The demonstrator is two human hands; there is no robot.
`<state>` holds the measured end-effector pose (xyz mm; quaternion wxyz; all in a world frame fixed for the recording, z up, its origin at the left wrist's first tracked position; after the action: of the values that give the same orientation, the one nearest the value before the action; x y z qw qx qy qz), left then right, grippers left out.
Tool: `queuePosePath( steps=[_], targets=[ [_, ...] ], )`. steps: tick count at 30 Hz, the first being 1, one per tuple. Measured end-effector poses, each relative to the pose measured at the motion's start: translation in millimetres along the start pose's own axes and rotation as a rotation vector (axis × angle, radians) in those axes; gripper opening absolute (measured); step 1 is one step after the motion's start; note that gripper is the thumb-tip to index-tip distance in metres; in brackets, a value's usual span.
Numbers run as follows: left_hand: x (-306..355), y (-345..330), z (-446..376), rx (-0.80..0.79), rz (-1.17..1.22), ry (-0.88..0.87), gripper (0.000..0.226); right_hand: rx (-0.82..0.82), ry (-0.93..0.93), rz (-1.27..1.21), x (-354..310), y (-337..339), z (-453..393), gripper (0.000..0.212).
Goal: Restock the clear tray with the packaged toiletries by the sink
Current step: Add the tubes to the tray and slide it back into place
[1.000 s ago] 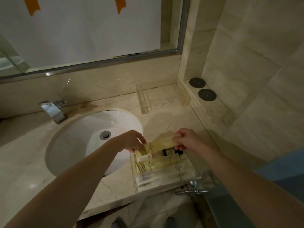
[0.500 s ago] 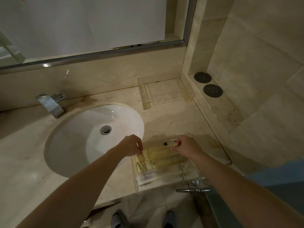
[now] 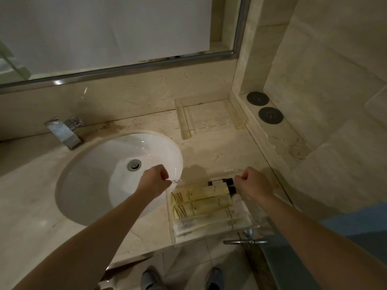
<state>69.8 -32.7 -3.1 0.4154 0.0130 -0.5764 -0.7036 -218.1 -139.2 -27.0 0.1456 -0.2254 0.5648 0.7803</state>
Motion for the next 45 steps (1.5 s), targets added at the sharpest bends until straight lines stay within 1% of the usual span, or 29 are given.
queuePosePath(
  steps=[3, 6, 8, 10, 12, 14, 18, 22, 25, 32, 37, 41, 45],
  targets=[
    [-26, 1, 8, -0.030, 0.107, 0.147, 0.017, 0.006, -0.035, -0.050, 23, 7, 2, 0.024],
    [-56, -10, 28, -0.085, 0.272, 0.274, 0.014, -0.006, -0.026, -0.133, 46, 10, 15, 0.028],
    [-66, -26, 46, -0.168, 0.345, 0.309, 0.014, -0.077, 0.018, -0.148, 57, 6, 30, 0.029],
    [-66, -43, 63, -0.238, 0.413, 0.335, 0.016, -0.178, 0.061, -0.130, 62, -3, 42, 0.026],
    [-64, -58, 73, -0.253, 0.515, 0.359, 0.014, -0.234, 0.103, -0.064, 63, -10, 48, 0.022],
    [-60, -67, 76, -0.212, 0.563, 0.368, 0.009, -0.243, 0.142, 0.013, 63, -16, 49, 0.021],
    [-57, -68, 80, -0.069, 0.512, 0.383, 0.006, -0.182, 0.182, 0.026, 67, -18, 45, 0.025],
    [-49, -66, 74, -0.026, 0.520, 0.409, 0.009, -0.143, 0.173, -0.002, 67, -17, 37, 0.020],
    [-38, -62, 63, -0.024, 0.517, 0.418, 0.011, -0.112, 0.166, -0.036, 64, -12, 26, 0.024],
    [-1, -41, 7, 0.001, 0.471, 0.345, 0.012, -0.046, 0.089, -0.076, 58, 5, -20, 0.017],
    [24, -32, -40, -0.034, 0.449, 0.313, 0.005, 0.018, 0.075, -0.071, 45, 15, -58, 0.018],
    [36, -33, -71, -0.059, 0.435, 0.302, 0.006, 0.088, 0.060, 0.039, 38, 22, -80, 0.020],
    [42, -36, -92, -0.074, 0.434, 0.304, 0.007, 0.110, -0.007, 0.037, 33, 21, -96, 0.019]
  ],
)
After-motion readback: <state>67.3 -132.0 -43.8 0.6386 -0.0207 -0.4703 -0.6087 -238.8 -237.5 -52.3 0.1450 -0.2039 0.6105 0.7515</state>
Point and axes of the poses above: each hand's wrist, its own z-axis away from the middle knuckle, its own y-axis out of the back of the hand, x = y × z, the point moved 5 cm from there along -z, towards the middle knuckle, and after that the axes turned 5 degrees about y, right-handed, at the moved point
